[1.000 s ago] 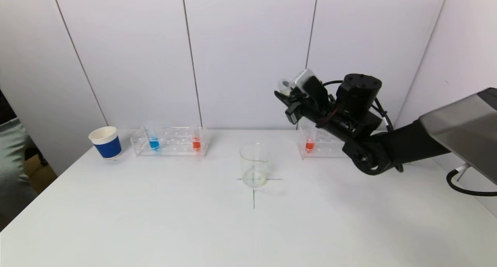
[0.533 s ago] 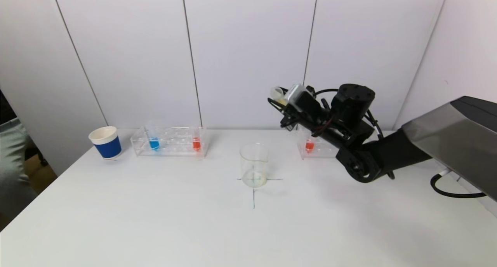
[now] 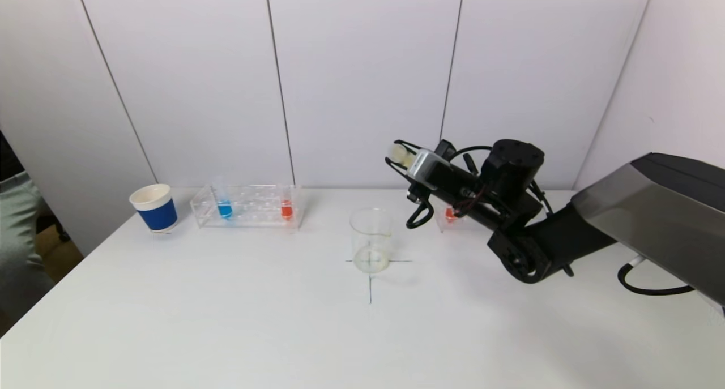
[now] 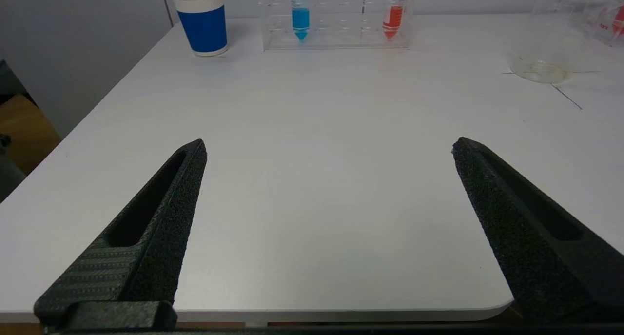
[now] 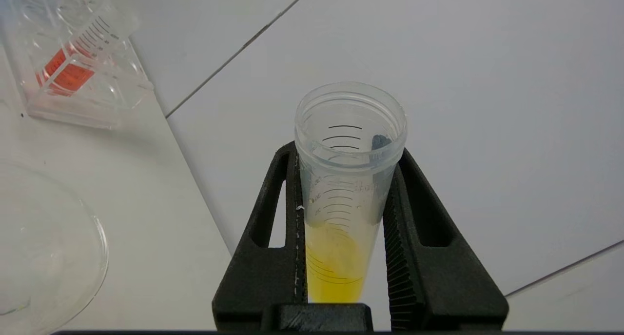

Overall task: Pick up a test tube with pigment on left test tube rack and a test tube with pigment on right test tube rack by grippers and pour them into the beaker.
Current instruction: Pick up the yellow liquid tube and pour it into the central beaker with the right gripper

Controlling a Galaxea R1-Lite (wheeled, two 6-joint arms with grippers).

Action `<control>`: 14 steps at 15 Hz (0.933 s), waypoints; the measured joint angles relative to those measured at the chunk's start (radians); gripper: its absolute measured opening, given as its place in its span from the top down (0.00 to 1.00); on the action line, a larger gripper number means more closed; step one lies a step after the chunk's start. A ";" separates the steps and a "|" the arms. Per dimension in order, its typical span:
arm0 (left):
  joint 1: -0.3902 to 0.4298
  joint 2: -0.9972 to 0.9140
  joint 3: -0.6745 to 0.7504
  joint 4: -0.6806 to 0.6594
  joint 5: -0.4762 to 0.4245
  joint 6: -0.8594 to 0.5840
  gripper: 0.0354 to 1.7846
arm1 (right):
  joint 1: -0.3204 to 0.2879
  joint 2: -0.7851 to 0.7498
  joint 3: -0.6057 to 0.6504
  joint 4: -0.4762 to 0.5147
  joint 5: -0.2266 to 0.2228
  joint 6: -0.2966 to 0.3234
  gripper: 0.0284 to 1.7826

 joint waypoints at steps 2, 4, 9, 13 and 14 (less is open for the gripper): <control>0.000 0.000 0.000 0.000 0.000 0.000 0.01 | 0.011 0.007 0.007 -0.010 0.002 -0.011 0.73; 0.000 0.000 0.000 0.000 0.000 0.000 0.01 | 0.015 0.015 0.011 -0.012 0.030 -0.048 0.73; 0.000 0.000 0.000 0.000 0.000 0.000 0.01 | 0.020 0.032 0.044 -0.081 0.084 -0.129 0.73; 0.000 0.000 0.000 0.000 0.000 0.000 0.01 | 0.021 0.044 0.075 -0.094 0.093 -0.157 0.73; 0.000 0.000 0.000 0.000 0.000 0.000 0.01 | 0.021 0.048 0.077 -0.094 0.096 -0.166 0.73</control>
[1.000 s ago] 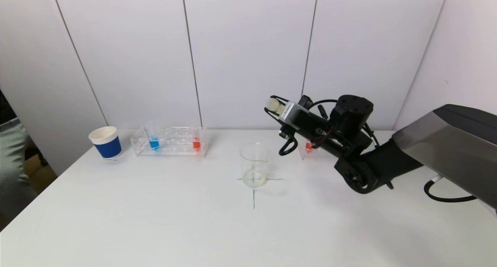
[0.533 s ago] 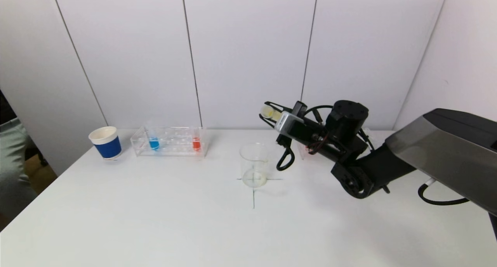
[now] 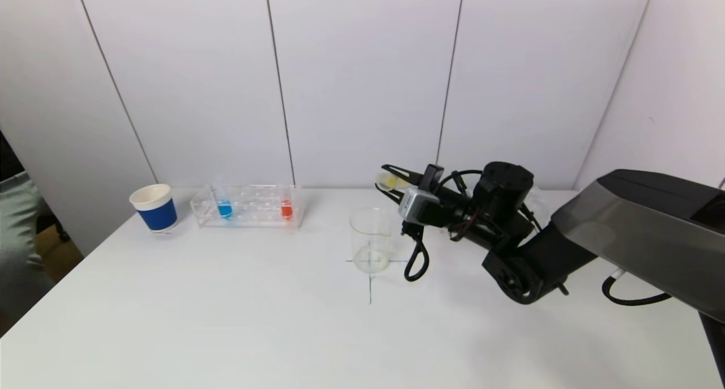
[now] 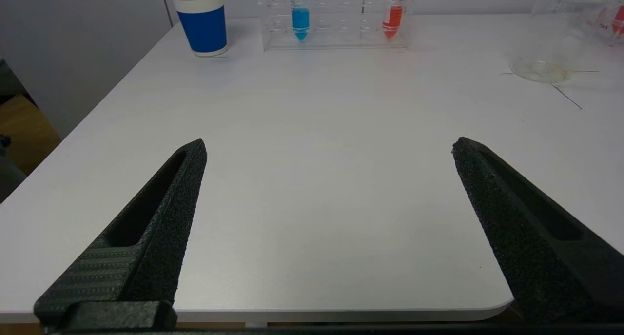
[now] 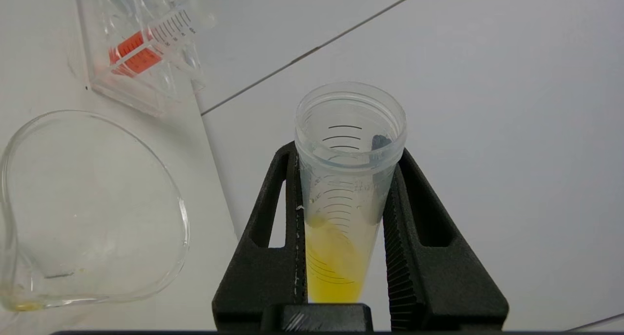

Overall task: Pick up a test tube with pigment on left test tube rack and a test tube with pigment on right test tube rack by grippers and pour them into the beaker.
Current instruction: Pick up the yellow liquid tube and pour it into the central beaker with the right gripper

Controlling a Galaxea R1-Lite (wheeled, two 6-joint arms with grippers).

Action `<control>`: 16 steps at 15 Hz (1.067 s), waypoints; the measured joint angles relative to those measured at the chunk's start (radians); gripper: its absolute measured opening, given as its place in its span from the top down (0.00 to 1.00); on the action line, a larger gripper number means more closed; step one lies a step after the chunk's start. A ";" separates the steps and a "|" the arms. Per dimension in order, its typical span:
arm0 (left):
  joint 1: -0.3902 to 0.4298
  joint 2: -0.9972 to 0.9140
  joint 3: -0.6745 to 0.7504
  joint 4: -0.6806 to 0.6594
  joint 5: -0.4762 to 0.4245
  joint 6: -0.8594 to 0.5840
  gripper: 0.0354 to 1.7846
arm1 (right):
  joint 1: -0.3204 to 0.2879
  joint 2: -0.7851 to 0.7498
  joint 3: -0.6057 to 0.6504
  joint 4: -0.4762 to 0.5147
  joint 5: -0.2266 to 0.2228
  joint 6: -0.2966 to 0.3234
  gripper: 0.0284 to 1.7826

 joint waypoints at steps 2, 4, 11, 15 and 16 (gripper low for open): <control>0.000 0.000 0.000 0.000 0.000 0.000 0.01 | 0.000 0.006 0.002 0.000 0.012 -0.021 0.73; 0.000 0.000 0.000 0.000 0.000 0.000 0.01 | 0.000 0.008 0.006 -0.001 0.021 -0.030 0.73; 0.000 0.000 0.000 0.000 0.000 0.000 0.01 | 0.000 0.016 0.017 -0.001 0.039 -0.085 0.73; 0.000 0.000 0.000 0.000 0.000 0.000 0.01 | -0.002 0.018 0.021 0.003 0.040 -0.137 0.73; 0.000 0.000 0.000 0.000 0.000 0.000 0.01 | -0.003 0.019 0.024 0.004 0.040 -0.152 0.73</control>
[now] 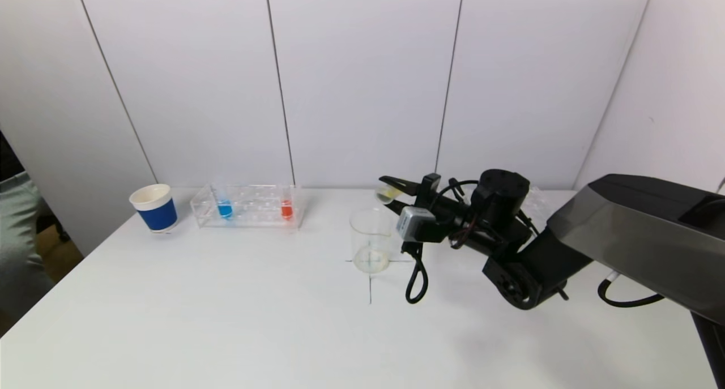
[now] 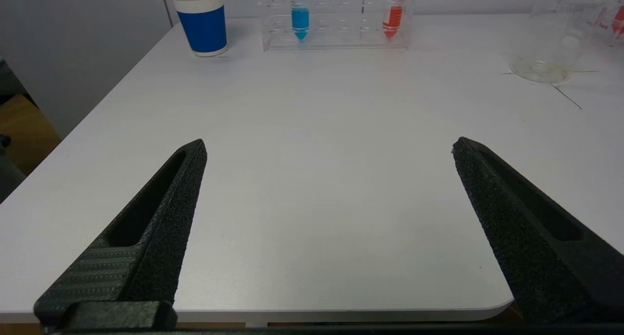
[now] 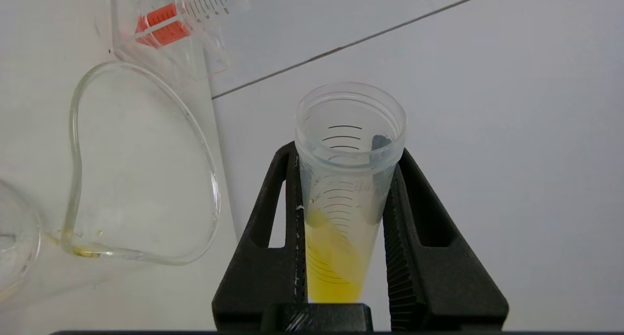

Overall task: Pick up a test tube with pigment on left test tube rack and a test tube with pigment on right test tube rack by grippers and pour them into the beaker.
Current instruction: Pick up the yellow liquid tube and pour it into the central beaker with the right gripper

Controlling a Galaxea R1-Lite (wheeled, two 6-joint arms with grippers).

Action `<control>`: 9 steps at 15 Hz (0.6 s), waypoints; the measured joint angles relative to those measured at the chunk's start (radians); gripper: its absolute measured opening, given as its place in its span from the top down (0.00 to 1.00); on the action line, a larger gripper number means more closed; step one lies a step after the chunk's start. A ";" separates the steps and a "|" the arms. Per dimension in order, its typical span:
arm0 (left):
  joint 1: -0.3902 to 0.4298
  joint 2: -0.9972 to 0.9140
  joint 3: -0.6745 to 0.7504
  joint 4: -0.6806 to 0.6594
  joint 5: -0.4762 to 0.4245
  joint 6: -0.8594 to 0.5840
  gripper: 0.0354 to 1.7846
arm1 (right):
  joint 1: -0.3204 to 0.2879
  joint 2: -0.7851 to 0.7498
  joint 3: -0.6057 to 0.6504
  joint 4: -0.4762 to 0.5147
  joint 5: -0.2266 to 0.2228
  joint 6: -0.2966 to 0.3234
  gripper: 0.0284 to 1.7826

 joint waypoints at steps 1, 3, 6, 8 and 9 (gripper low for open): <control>0.000 0.000 0.000 0.000 0.000 0.000 0.01 | -0.003 0.001 0.000 0.002 0.000 -0.016 0.73; 0.000 0.000 0.000 0.000 0.000 0.000 0.01 | -0.009 0.003 -0.001 0.013 -0.001 -0.054 0.73; 0.000 0.000 0.000 0.000 0.000 0.000 0.01 | -0.012 0.013 -0.007 0.018 -0.009 -0.077 0.73; 0.000 0.000 0.000 0.000 0.000 0.000 0.01 | -0.012 0.016 -0.011 0.037 -0.013 -0.094 0.73; 0.000 0.000 0.000 0.000 0.000 0.000 0.01 | -0.011 0.019 -0.019 0.050 -0.015 -0.100 0.73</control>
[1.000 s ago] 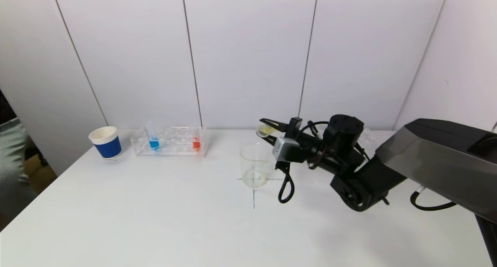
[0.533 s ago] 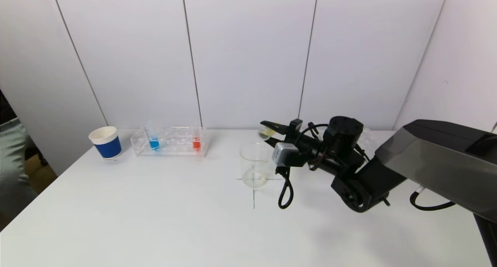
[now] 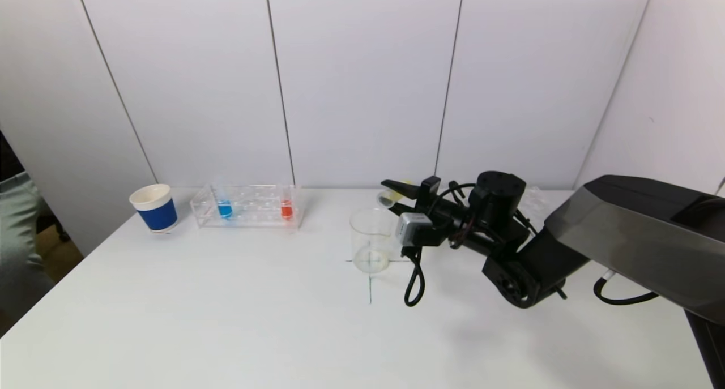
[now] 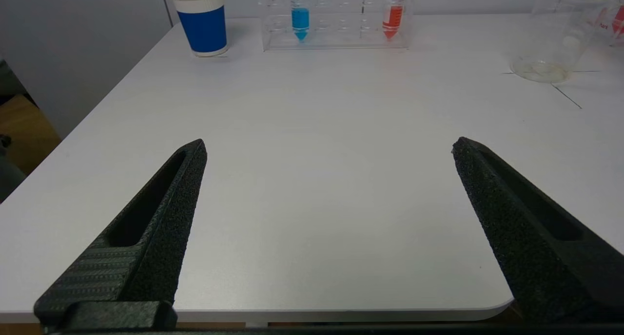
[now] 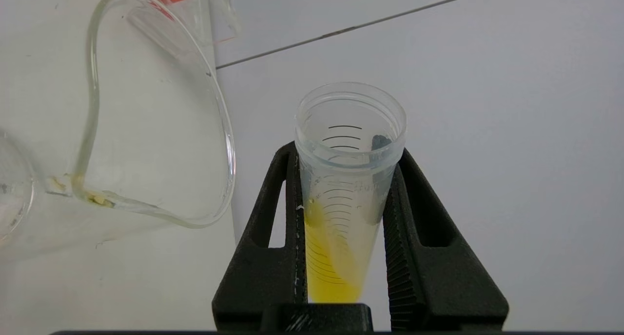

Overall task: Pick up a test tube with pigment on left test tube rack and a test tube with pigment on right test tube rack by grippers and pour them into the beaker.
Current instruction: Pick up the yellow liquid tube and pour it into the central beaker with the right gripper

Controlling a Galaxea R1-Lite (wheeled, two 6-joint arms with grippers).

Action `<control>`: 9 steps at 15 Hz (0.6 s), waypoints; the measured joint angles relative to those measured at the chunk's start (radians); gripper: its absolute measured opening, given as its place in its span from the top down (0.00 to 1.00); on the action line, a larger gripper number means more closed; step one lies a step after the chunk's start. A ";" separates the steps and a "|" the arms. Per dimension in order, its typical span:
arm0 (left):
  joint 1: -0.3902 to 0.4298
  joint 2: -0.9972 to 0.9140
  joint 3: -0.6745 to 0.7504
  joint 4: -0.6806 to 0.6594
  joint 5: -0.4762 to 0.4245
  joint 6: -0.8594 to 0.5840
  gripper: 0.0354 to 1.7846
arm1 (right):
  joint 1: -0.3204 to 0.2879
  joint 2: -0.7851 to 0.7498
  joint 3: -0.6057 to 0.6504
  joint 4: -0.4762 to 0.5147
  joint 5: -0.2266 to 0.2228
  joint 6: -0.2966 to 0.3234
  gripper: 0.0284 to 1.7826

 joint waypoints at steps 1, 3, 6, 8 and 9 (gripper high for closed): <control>0.000 0.000 0.000 0.000 0.000 0.000 0.01 | 0.000 0.004 -0.011 0.007 0.000 -0.003 0.73; 0.000 0.000 0.000 0.000 0.000 0.000 0.01 | 0.002 0.016 -0.028 0.013 -0.005 -0.006 0.73; 0.000 0.000 0.000 0.000 0.000 0.000 0.01 | 0.009 0.027 -0.044 0.033 -0.022 -0.014 0.73; 0.000 0.000 0.000 0.000 0.000 0.000 0.01 | 0.013 0.030 -0.059 0.049 -0.024 -0.026 0.73; 0.000 0.000 0.000 0.000 -0.001 0.000 0.01 | 0.013 0.031 -0.067 0.059 -0.025 -0.035 0.73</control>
